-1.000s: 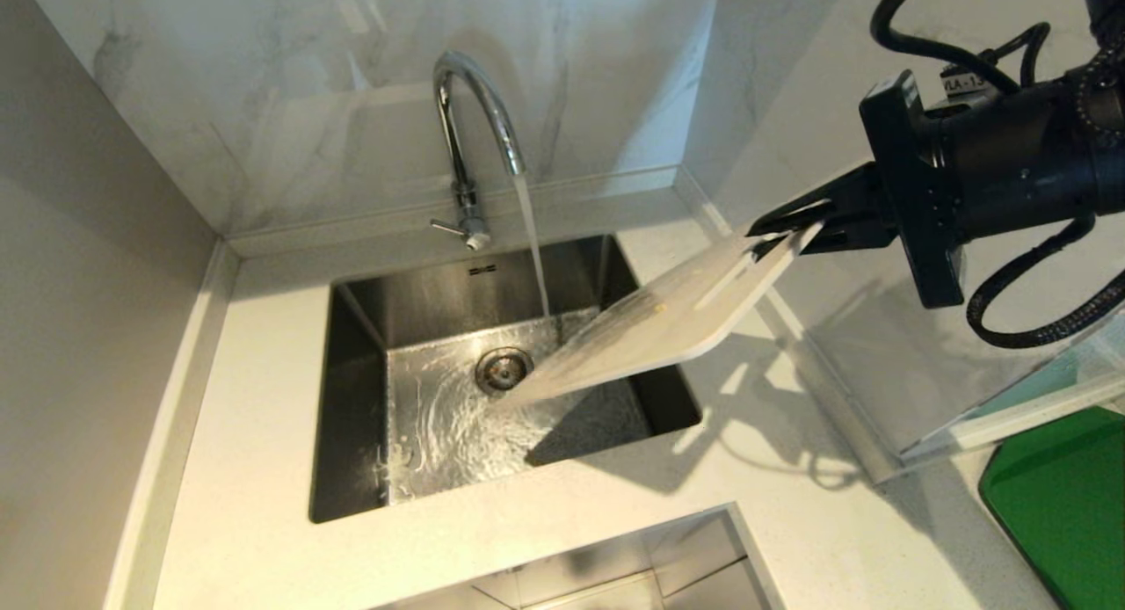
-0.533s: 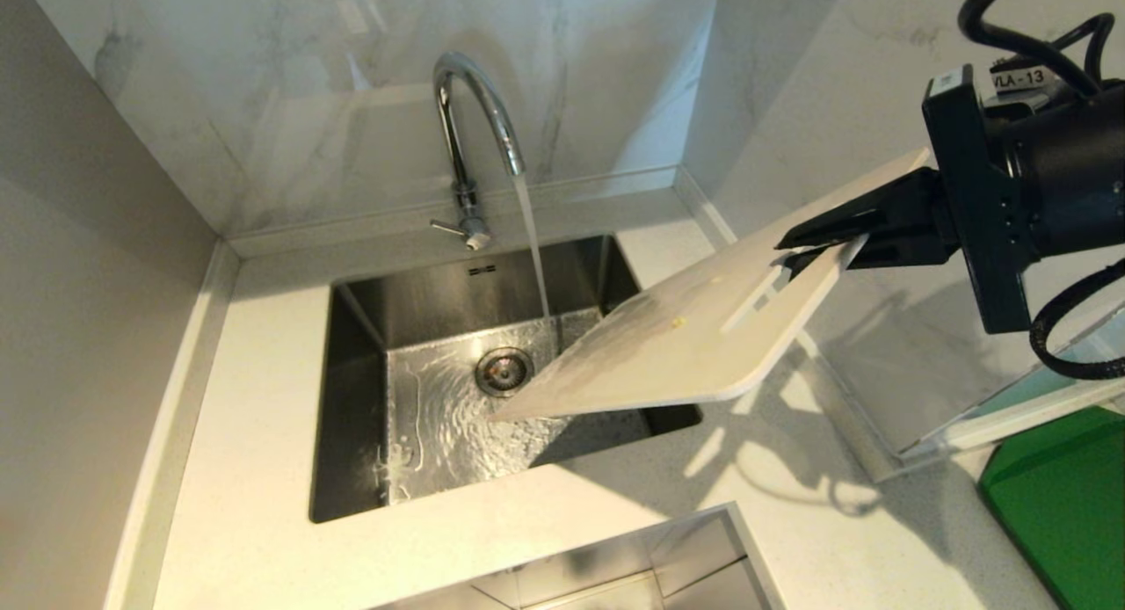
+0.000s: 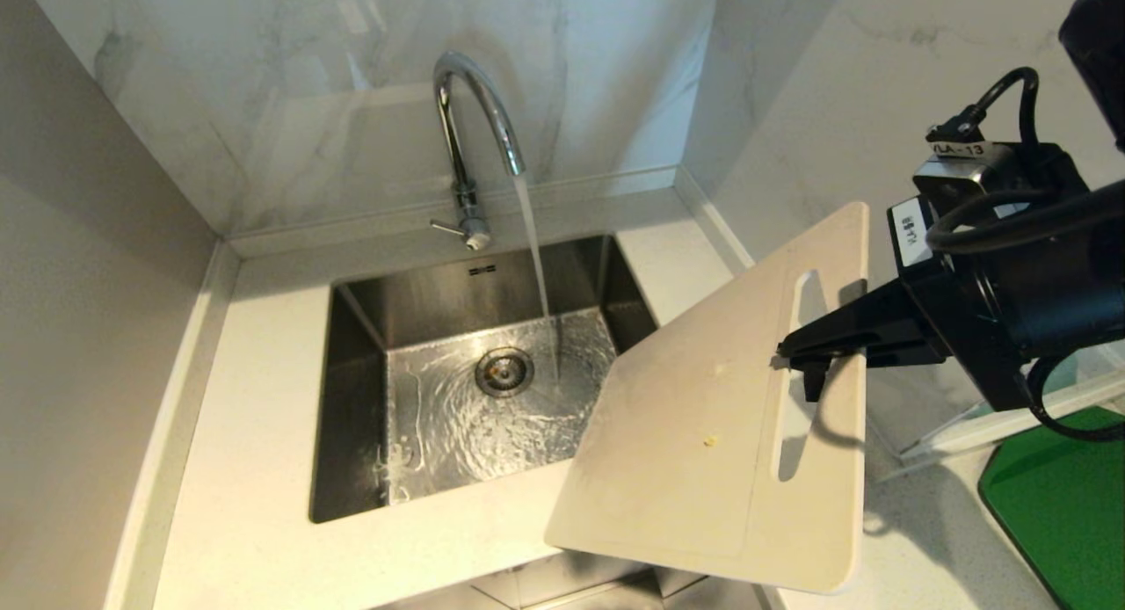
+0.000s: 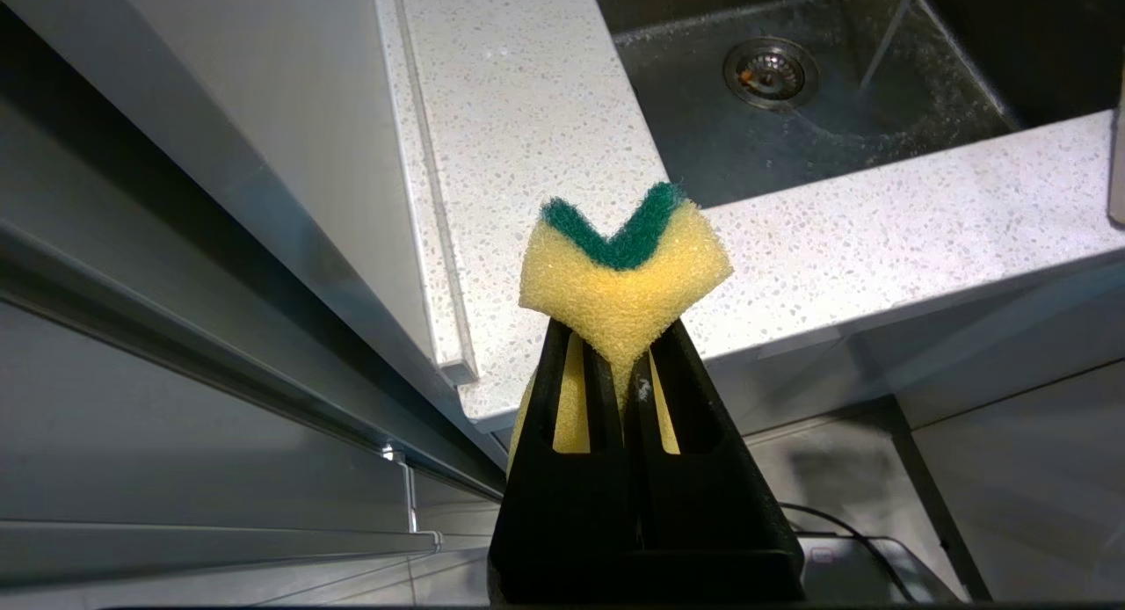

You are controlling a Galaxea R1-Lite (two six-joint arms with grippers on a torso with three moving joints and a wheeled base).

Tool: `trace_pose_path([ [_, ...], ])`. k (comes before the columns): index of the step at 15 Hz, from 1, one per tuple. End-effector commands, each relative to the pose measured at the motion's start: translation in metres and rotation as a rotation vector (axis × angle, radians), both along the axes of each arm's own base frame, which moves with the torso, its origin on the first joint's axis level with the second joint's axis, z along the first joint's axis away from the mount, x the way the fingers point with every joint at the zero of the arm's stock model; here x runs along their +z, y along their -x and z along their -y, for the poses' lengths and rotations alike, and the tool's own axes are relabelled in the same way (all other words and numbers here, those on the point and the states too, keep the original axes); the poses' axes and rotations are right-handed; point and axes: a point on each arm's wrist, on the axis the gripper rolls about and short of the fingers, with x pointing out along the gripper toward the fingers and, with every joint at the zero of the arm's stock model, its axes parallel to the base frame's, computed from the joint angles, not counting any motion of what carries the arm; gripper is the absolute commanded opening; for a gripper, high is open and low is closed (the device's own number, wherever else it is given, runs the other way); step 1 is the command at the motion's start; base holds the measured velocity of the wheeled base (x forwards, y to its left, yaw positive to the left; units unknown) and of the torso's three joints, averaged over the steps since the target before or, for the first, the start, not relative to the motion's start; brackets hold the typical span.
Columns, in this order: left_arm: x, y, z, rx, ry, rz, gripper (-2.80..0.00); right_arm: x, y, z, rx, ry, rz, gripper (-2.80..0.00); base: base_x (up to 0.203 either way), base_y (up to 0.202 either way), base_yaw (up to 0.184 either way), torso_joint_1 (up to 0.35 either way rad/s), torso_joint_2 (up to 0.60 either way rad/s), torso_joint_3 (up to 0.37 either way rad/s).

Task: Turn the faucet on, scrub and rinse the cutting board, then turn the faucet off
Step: Put down the cleaning cloth

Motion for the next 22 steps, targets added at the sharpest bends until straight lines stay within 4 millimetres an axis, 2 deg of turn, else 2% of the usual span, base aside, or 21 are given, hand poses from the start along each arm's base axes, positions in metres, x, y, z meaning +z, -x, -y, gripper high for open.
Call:
trace_pose_path([
  [1, 0.0, 0.0, 0.0, 0.001, 0.0, 0.005, -2.8, -0.003, -0.016, -0.005, 0.001, -0.013, 0.027, -2.8, 0.0, 0.0, 0.0, 0.0, 0.0, 0.0],
  [6, 0.002, 0.001, 0.0, -0.005, -0.02, -0.009, -2.8, 0.0, -0.026, -0.008, -0.016, -0.044, 0.041, -2.8, 0.0, 0.0, 0.0, 0.0, 0.0, 0.0],
  [7, 0.006, 0.001, 0.0, -0.01, -0.023, -0.009, -2.8, 0.0, -0.027, -0.008, -0.018, -0.044, 0.04, -2.8, 0.0, 0.0, 0.0, 0.0, 0.0, 0.0],
  [9, 0.03, -0.004, 0.001, -0.056, -0.008, -0.041, -2.8, 0.0, -0.026, -0.008, -0.022, -0.048, 0.036, -2.8, 0.0, 0.0, 0.0, 0.0, 0.0, 0.0],
  [12, 0.079, -0.027, 0.003, -0.164, 0.014, -0.099, -2.8, 0.001, -0.027, -0.008, -0.026, -0.053, 0.032, -2.8, 0.0, 0.0, 0.0, 0.0, 0.0, 0.0],
  [15, 0.109, -0.051, 0.005, -0.262, 0.007, -0.063, -2.8, 0.001, -0.026, -0.008, -0.029, -0.056, 0.034, -2.8, 0.0, 0.0, 0.0, 0.0, 0.0, 0.0],
  [19, 0.121, -0.067, 0.006, -0.342, 0.0, -0.074, -2.8, 0.003, -0.025, -0.007, -0.031, -0.058, 0.043, -2.8, 0.0, 0.0, 0.0, 0.0, 0.0, 0.0],
  [22, 0.133, -0.096, 0.006, -0.38, 0.001, -0.097, -2.8, 0.004, -0.025, -0.007, -0.037, -0.068, 0.046, -2.8, 0.0, 0.0, 0.0, 0.0, 0.0, 0.0],
])
